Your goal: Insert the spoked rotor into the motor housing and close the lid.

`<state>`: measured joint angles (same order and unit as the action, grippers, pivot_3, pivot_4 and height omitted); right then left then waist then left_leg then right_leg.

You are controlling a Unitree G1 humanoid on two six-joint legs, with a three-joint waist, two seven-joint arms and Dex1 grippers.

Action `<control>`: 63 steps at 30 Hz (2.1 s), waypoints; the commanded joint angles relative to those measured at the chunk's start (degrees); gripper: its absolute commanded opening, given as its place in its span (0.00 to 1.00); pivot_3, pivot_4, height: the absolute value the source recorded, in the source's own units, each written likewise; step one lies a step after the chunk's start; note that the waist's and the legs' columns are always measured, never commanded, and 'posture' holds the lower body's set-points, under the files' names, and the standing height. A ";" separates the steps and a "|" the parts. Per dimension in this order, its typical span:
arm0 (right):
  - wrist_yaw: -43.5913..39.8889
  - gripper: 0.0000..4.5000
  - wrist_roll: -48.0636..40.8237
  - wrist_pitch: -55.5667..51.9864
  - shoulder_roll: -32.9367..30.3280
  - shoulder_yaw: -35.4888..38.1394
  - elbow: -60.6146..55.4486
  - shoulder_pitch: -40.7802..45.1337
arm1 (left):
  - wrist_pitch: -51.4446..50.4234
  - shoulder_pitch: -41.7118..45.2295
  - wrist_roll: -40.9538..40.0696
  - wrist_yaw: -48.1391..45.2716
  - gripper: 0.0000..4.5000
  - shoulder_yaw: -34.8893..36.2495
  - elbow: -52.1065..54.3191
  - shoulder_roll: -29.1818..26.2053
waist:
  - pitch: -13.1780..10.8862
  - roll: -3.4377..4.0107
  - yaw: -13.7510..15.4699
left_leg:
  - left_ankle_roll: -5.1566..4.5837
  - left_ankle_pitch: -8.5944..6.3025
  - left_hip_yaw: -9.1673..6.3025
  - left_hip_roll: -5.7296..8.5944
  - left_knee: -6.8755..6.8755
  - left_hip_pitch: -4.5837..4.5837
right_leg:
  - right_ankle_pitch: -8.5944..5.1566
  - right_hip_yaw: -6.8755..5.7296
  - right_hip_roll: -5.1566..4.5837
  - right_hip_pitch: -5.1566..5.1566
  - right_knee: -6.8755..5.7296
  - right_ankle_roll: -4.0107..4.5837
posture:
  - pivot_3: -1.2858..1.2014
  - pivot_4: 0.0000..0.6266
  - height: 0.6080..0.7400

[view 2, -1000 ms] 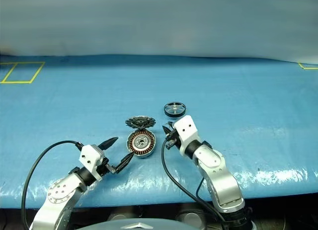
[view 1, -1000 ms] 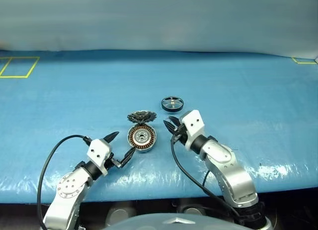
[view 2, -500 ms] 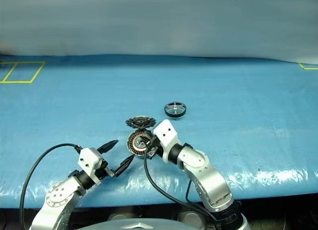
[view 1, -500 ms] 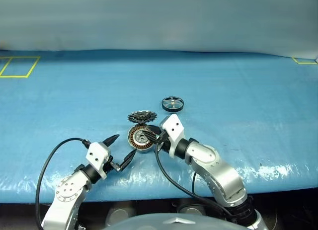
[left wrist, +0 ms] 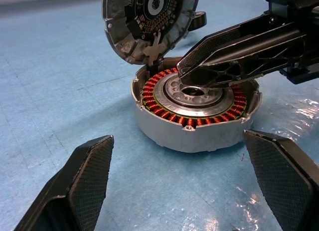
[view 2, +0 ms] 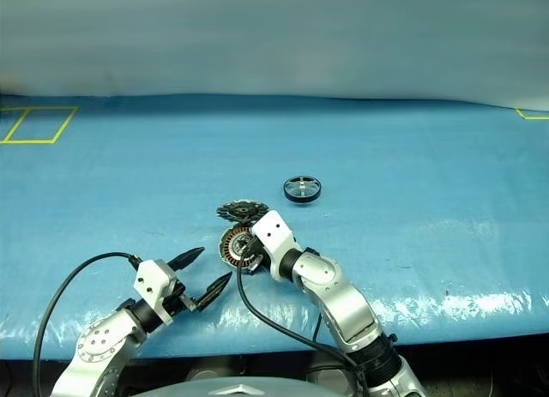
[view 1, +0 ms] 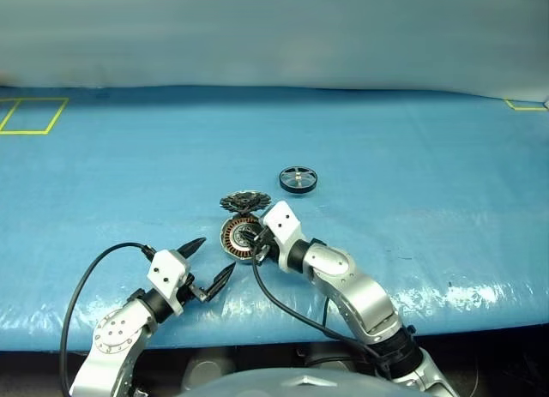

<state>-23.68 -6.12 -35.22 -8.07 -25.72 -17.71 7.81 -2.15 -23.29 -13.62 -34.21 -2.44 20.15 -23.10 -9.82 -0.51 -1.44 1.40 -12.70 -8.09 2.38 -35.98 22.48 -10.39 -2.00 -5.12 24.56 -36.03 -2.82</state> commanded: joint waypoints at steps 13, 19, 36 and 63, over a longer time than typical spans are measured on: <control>-0.36 0.15 0.87 0.89 -0.31 -2.35 -1.42 0.31 | 0.40 -0.27 0.03 0.99 1.00 -0.73 2.23 0.89 | 0.00 0.00 -0.04 | 0.00 0.00 0.00 -0.01 0.00 -0.01 | 0.00 0.00 0.01 -0.01 -0.01 0.00 | 0.52 0.24 1.00; -0.70 0.15 1.90 0.60 -1.33 -2.37 -1.45 0.69 | 0.03 -0.19 0.14 1.49 1.00 -0.92 2.48 0.90 | 0.01 0.00 -0.03 | 0.00 0.00 0.00 -0.01 -0.01 -0.02 | 0.00 0.00 0.01 -0.02 0.00 0.00 | 0.52 0.24 1.00; -0.32 0.15 0.95 -1.19 -1.23 -1.86 -2.54 0.87 | -0.09 0.42 0.09 1.81 1.00 -1.94 1.65 0.99 | 0.01 0.01 -0.03 | 0.00 0.00 0.00 -0.01 -0.01 -0.02 | 0.01 0.00 0.01 -0.02 -0.01 -0.01 | 0.52 0.24 1.00; 1.79 0.17 -1.02 -14.36 -4.62 -1.21 -13.72 2.58 | -1.27 1.49 -0.31 1.47 1.00 -1.58 1.41 0.42 | 0.02 0.01 -0.06 | 0.00 0.00 0.00 -0.01 -0.02 -0.02 | 0.01 0.00 0.01 -0.01 -0.02 -0.01 | 0.52 0.24 1.00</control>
<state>-22.79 -8.72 -49.18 -12.73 -25.08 -30.66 8.54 -3.54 -21.70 -13.59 -32.56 -4.33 20.25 -22.59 -9.81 -0.50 -1.50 1.40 -12.70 -8.07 2.37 -36.00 22.46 -10.38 -2.00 -5.11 24.56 -36.05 -2.83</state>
